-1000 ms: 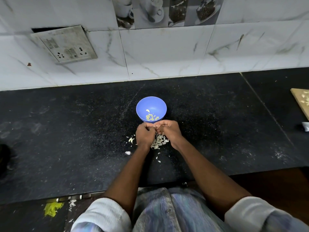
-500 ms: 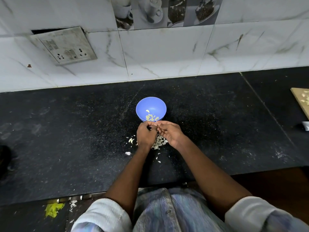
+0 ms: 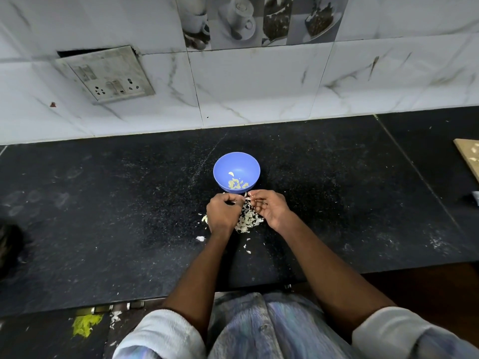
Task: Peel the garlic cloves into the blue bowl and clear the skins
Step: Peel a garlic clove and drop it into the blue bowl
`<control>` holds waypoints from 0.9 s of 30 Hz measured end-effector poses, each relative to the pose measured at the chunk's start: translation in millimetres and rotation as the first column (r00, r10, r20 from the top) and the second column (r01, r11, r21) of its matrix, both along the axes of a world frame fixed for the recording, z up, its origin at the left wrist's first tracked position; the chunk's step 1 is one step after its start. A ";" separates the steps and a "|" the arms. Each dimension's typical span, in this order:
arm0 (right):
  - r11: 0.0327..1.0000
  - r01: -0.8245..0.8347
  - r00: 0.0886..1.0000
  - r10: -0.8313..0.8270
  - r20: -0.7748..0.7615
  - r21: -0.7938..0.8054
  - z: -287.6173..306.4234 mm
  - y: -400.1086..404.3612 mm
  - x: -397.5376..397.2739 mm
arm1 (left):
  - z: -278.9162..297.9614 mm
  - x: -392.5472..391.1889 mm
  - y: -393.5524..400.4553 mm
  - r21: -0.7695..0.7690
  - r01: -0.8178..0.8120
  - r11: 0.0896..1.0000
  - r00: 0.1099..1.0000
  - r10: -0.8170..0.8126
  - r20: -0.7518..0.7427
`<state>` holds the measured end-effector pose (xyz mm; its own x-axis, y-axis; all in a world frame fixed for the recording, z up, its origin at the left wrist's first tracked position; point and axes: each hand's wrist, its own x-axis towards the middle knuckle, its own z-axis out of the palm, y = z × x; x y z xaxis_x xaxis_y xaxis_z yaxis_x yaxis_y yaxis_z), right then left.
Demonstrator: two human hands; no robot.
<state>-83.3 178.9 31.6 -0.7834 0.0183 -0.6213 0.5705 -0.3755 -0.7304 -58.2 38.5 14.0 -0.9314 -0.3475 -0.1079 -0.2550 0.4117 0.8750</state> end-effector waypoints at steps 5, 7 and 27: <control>0.986 -0.043 0.998 0.048 -0.030 0.159 -4.3 -0.1 -0.2 | 3.2 4.4 -3.3 -0.080 0.020 0.997 1.000 -0.020 -0.004; 0.973 -0.092 0.995 0.100 -0.027 0.213 -6.6 -0.5 -0.4 | 2.9 5.2 -4.1 -0.113 0.063 0.992 0.998 -0.063 0.002; 0.981 -0.175 0.981 0.181 -0.067 0.088 4.6 5.7 8.2 | -9.6 4.5 -7.1 0.027 0.328 0.944 0.928 -0.316 -0.198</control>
<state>-75.0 184.7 36.2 -0.8224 -0.0771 -0.5637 0.5661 -0.2101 -0.7971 -53.7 31.4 4.4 -0.9973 -0.0240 0.0693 0.0544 0.3911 0.9187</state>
